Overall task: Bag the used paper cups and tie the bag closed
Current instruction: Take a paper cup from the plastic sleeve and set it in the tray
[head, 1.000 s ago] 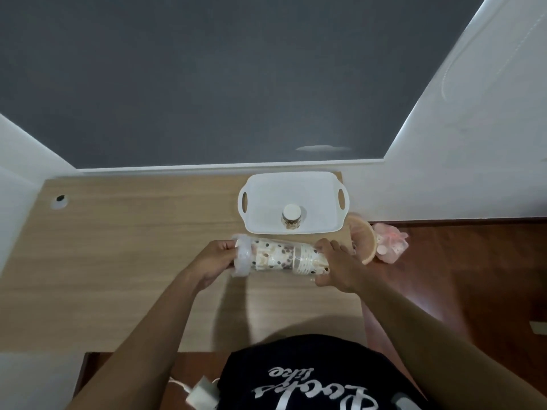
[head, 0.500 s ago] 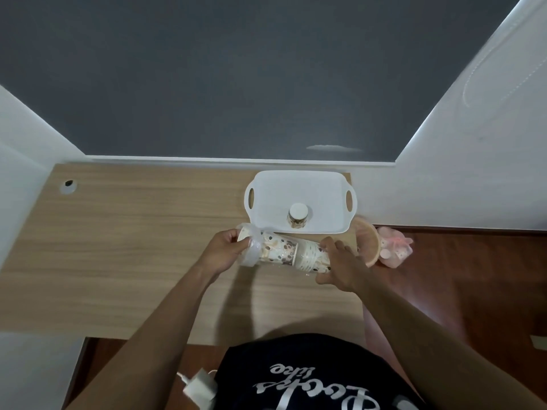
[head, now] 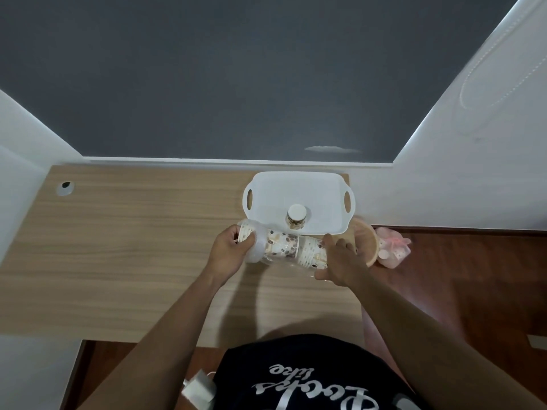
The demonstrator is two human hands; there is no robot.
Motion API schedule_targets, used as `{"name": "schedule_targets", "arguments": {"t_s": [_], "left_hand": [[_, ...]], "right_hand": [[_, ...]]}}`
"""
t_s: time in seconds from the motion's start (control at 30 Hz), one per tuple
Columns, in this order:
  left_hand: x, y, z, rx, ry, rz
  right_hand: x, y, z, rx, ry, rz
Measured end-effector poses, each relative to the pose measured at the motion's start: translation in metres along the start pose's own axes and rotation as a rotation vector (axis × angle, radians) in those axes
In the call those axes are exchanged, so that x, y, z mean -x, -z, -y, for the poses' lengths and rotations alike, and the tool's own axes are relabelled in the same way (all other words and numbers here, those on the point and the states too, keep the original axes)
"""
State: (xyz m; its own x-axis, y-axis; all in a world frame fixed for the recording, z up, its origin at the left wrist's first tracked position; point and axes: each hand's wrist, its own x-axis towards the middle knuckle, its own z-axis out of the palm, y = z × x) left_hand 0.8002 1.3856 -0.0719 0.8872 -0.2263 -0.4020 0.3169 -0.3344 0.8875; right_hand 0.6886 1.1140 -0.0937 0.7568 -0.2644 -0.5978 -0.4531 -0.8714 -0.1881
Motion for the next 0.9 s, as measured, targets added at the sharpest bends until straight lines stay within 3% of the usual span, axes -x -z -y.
{"name": "schedule_targets", "arguments": {"t_s": [0.13, 0.27, 0.43, 0.53, 0.7, 0.9], "left_hand": [[-0.006, -0.003, 0.007, -0.007, 0.089, -0.059], [-0.008, -0.001, 0.009, -0.002, 0.152, -0.013], [-0.003, -0.003, 0.018, -0.034, 0.170, 0.073], [0.004, -0.013, 0.024, -0.030, 0.187, 0.149], [0.016, -0.034, 0.016, 0.026, 0.149, 0.241], [0.013, -0.029, 0.009, -0.213, -0.046, 0.141]], "right_hand": [[0.000, 0.001, 0.002, 0.026, -0.026, 0.006], [0.001, -0.005, 0.000, -0.039, -0.003, 0.082], [0.008, -0.014, -0.002, -0.170, 0.131, 0.168], [0.013, -0.012, 0.016, -0.299, 0.235, 0.129], [0.011, -0.012, 0.044, -0.276, 0.291, 0.111], [0.012, -0.017, 0.045, -0.108, 0.159, 0.061]]}}
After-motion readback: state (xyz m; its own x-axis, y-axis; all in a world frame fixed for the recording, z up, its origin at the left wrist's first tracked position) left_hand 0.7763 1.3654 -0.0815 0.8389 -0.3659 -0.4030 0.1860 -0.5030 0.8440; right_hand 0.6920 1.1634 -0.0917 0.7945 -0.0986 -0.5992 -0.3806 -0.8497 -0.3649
